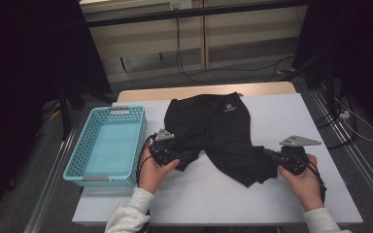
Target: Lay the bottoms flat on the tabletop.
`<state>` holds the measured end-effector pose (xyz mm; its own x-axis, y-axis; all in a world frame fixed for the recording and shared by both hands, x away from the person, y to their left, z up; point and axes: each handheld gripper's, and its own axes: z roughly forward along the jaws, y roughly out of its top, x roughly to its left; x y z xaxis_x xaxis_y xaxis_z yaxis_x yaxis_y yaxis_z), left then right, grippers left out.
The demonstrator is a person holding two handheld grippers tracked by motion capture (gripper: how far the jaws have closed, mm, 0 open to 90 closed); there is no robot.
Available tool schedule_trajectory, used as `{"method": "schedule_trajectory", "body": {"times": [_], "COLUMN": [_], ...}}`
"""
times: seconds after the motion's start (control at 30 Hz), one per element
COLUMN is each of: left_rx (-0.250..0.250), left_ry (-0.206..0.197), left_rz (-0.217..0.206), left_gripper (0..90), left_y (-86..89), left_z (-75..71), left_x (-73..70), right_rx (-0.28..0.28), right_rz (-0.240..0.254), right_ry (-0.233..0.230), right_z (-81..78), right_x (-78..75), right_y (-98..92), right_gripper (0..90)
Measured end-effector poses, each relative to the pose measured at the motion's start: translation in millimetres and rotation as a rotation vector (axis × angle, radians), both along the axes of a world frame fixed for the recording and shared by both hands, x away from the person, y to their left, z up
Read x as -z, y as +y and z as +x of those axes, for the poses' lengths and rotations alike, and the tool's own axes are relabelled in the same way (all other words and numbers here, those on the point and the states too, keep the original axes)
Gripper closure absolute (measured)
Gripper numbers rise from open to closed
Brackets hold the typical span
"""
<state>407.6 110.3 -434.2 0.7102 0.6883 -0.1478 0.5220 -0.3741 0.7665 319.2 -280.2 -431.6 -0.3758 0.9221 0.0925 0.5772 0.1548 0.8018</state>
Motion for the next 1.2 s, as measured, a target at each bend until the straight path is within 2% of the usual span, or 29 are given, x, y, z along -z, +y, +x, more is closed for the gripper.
{"method": "schedule_trajectory", "body": {"times": [0.03, 0.1, 0.13, 0.2, 0.27, 0.37, 0.47, 0.6, 0.77, 0.8, 0.9, 0.97, 1.07, 1.1, 1.13, 1.2], "left_rx": [0.019, 0.016, 0.03, 0.018, 0.029, 0.041, 0.059, 0.048, 0.045, 0.048, 0.054, 0.051, 0.043, 0.042, 0.044, 0.045], "left_ry": [0.006, 0.008, 0.007, 0.009, 0.014, 0.007, 0.0, -0.009, -0.029, -0.031, -0.03, -0.026, -0.036, -0.035, -0.036, -0.031], "left_rz": [0.017, 0.005, 0.022, 0.006, 0.018, 0.009, 0.013, 0.009, -0.009, -0.003, -0.005, -0.004, -0.004, -0.007, -0.005, -0.01], "left_gripper": [25.6, 25.6, 25.6, 25.6, 25.4, 25.0, 25.1, 25.1, 25.5, 25.5, 25.5, 25.4, 24.9, 24.9, 24.7, 24.6], "left_y": [-0.5, -2.6, -2.0, -3.8, -5.4, -12.6, -16.4, -13.4, -13.5, -13.6, -14.8, -13.7, -11.8, -11.7, -11.4, -11.5], "left_z": [0.2, -0.1, 0.8, 0.8, 1.1, -0.3, -2.9, -5.3, -6.3, -5.8, -8.0, -9.2, -9.6, -10.0, -10.2, -10.9], "left_x": [0.1, 1.7, 1.7, 2.8, 2.3, 1.5, 0.3, -4.0, -6.6, -7.2, -7.4, -8.0, -8.7, -9.0, -9.3, -9.5], "right_rx": [0.01, 0.027, 0.036, 0.034, 0.016, -0.037, -0.085, -0.106, -0.166, -0.169, -0.187, -0.232, -0.306, -0.318, -0.324, -0.314], "right_rz": [0.004, 0.012, 0.014, 0.019, 0.016, 0.026, 0.004, -0.056, -0.045, -0.059, -0.043, -0.037, -0.097, -0.108, -0.092, -0.095], "right_ry": [-0.005, -0.013, -0.017, -0.016, -0.011, -0.006, 0.031, 0.052, 0.057, 0.05, 0.024, 0.034, 0.094, 0.1, 0.102, 0.094], "right_z": [-0.6, -2.8, -4.1, -8.0, -12.5, -22.9, -32.3, -31.8, -29.9, -29.5, -29.3, -29.8, -30.2, -29.9, -29.6, -29.3], "right_x": [-0.8, -3.1, -4.3, -6.8, -7.2, -2.3, 1.4, 5.9, 13.5, 13.9, 10.8, 9.5, 18.5, 20.8, 20.2, 18.7], "right_y": [-2.5, -8.0, -9.8, -11.0, -10.0, -4.0, 9.2, 21.1, 28.4, 31.7, 40.3, 50.0, 68.0, 70.3, 71.0, 68.5], "right_gripper": [89.5, 89.5, 89.5, 89.5, 89.5, 89.5, 89.4, 89.3, 88.8, 88.8, 89.1, 89.0, 87.6, 87.1, 86.2, 80.6]}}
